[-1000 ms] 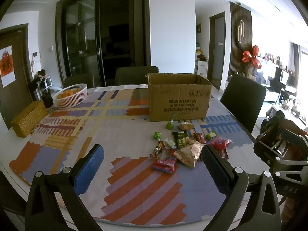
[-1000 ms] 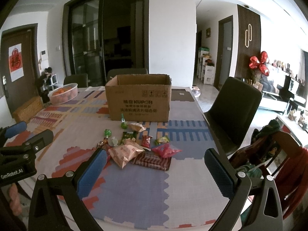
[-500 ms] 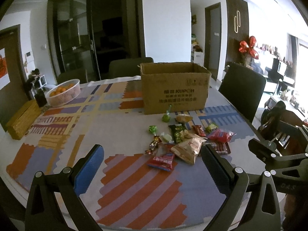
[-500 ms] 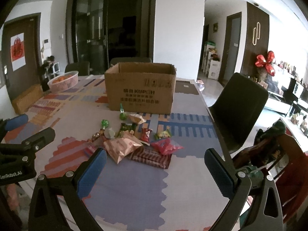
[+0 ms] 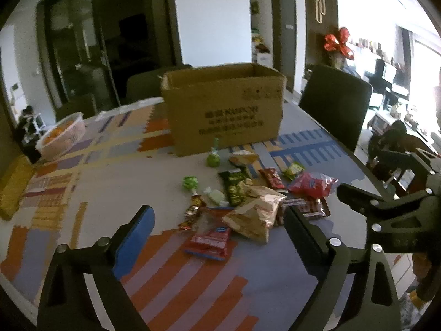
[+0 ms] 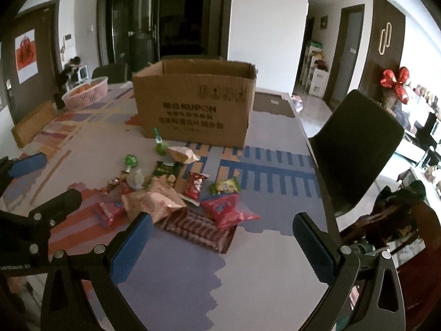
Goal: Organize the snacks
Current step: 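Grasp the fortune biscuit bag with the left tool while the right tool grasps the red hawthorn bag, then carry both bags over the cardboard box and open both tools to drop them, then grasp the gold wrapped candy with the left tool while the right tool grasps the red snack stick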
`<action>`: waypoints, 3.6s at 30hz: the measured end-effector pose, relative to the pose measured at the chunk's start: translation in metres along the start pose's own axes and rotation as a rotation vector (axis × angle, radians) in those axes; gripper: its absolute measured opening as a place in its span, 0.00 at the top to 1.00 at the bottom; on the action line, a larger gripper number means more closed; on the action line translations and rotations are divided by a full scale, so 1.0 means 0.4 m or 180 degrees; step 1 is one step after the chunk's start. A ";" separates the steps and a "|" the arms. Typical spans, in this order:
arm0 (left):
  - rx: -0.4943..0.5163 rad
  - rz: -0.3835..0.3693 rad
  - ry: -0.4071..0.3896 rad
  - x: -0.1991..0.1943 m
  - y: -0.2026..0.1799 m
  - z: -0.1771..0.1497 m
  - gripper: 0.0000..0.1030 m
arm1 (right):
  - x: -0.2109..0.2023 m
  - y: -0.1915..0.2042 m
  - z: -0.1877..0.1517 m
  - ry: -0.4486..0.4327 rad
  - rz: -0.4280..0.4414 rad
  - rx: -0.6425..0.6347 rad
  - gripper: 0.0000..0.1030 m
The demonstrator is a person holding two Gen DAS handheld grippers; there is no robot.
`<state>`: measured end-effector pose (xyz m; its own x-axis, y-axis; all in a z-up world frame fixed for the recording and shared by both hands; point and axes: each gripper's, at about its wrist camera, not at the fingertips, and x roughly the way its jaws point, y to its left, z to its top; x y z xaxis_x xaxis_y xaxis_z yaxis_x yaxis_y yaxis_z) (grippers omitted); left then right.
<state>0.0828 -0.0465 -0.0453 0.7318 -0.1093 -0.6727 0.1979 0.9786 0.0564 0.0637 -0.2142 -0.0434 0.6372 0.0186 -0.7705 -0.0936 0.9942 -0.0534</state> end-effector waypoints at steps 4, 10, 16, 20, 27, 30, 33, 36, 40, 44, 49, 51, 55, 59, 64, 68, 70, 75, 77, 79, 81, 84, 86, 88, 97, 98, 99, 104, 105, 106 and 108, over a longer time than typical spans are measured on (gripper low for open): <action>0.0069 -0.0113 0.0113 0.049 -0.015 0.006 0.13 | 0.056 -0.017 0.012 0.0151 0.0072 -0.0063 0.01; 0.0105 -0.0293 0.0319 0.128 -0.031 0.015 0.18 | 0.141 -0.030 0.025 0.0401 0.0171 -0.0226 0.05; 0.0167 -0.0378 0.0481 0.198 -0.047 0.024 0.20 | 0.217 -0.041 0.035 0.0629 0.0282 -0.0319 0.14; 0.0221 -0.0394 0.0591 0.237 -0.056 0.020 0.22 | 0.259 -0.047 0.035 0.0778 0.0378 -0.0334 0.21; 0.0243 -0.0430 0.0754 0.286 -0.066 0.013 0.31 | 0.320 -0.053 0.025 0.1005 0.0514 -0.0255 0.35; 0.0206 -0.0490 0.0828 0.299 -0.067 0.010 0.38 | 0.332 -0.049 0.023 0.1047 0.0547 -0.0236 0.41; 0.0140 -0.0560 0.0900 0.311 -0.066 0.006 0.47 | 0.336 -0.046 0.024 0.1052 0.0577 -0.0212 0.49; 0.0060 -0.0626 0.0929 0.312 -0.061 0.004 0.57 | 0.342 -0.043 0.024 0.1096 0.0571 -0.0201 0.56; -0.0014 -0.0650 0.0924 0.310 -0.055 0.002 0.62 | 0.336 -0.039 0.025 0.1075 0.0553 -0.0177 0.62; -0.0092 -0.0676 0.0877 0.293 -0.047 0.004 0.64 | 0.316 -0.035 0.027 0.0995 0.0524 -0.0185 0.64; -0.0178 -0.0682 0.0768 0.252 -0.031 0.018 0.64 | 0.285 -0.031 0.042 0.0889 0.0525 -0.0143 0.64; -0.0203 -0.0656 0.0708 0.234 -0.026 0.029 0.64 | 0.270 -0.029 0.050 0.0837 0.0525 -0.0135 0.64; -0.0239 -0.0588 0.0519 0.190 -0.002 0.066 0.64 | 0.238 -0.025 0.077 0.0687 0.0527 -0.0095 0.64; -0.0237 -0.0510 0.0286 0.147 0.024 0.112 0.64 | 0.203 -0.016 0.108 0.0517 0.0520 -0.0064 0.64; -0.0227 -0.0444 0.0057 0.120 0.049 0.163 0.64 | 0.166 -0.005 0.160 0.0279 0.0522 -0.0027 0.64; -0.0226 -0.0394 -0.0100 0.110 0.073 0.207 0.64 | 0.146 0.005 0.208 0.0104 0.0525 -0.0030 0.64; -0.0222 -0.0360 -0.0167 0.111 0.082 0.227 0.64 | 0.144 0.008 0.234 0.0030 0.0522 -0.0037 0.64; -0.0227 -0.0319 -0.0279 0.120 0.120 0.291 0.64 | 0.151 0.011 0.299 -0.0135 0.0557 -0.0036 0.64; -0.0195 -0.0294 -0.0332 0.123 0.129 0.317 0.64 | 0.157 0.013 0.328 -0.0177 0.0559 -0.0031 0.64; -0.0176 -0.0260 -0.0373 0.128 0.138 0.343 0.64 | 0.165 0.014 0.354 -0.0216 0.0558 -0.0035 0.64; -0.0142 -0.0237 -0.0404 0.139 0.148 0.367 0.64 | 0.174 0.013 0.377 -0.0251 0.0555 -0.0034 0.64; -0.0107 -0.0238 -0.0412 0.158 0.161 0.394 0.64 | 0.194 0.008 0.413 -0.0266 0.0552 -0.0027 0.64; -0.0104 -0.0246 -0.0389 0.175 0.167 0.413 0.64 | 0.205 0.007 0.432 -0.0273 0.0541 -0.0020 0.64; -0.0121 -0.0272 -0.0354 0.196 0.177 0.432 0.64 | 0.222 0.005 0.451 -0.0267 0.0542 -0.0022 0.64; -0.0164 -0.0333 -0.0122 0.300 0.195 0.498 0.64 | 0.293 -0.021 0.515 -0.0190 0.0479 0.0052 0.64; -0.0173 -0.0328 -0.0092 0.312 0.196 0.504 0.64 | 0.299 -0.020 0.516 -0.0179 0.0473 0.0055 0.64; -0.0184 -0.0325 -0.0065 0.321 0.196 0.509 0.64 | 0.308 -0.021 0.521 -0.0162 0.0475 0.0062 0.64; -0.0256 -0.0250 -0.0043 0.317 0.204 0.510 0.50 | 0.325 -0.025 0.535 -0.0130 0.0382 0.0144 0.54; -0.0243 -0.0238 -0.0070 0.307 0.203 0.507 0.46 | 0.321 -0.027 0.532 -0.0142 0.0363 0.0164 0.53; -0.0225 -0.0206 -0.0087 0.297 0.202 0.503 0.43 | 0.316 -0.029 0.530 -0.0142 0.0343 0.0165 0.51; -0.0205 -0.0155 -0.0140 0.268 0.197 0.492 0.41 | 0.300 -0.028 0.523 -0.0165 0.0321 0.0157 0.48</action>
<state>0.3051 -0.0153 0.0321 0.7505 -0.1632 -0.6404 0.1927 0.9810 -0.0241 0.3015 -0.2009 -0.0024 0.6652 0.1230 -0.7365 -0.1224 0.9910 0.0549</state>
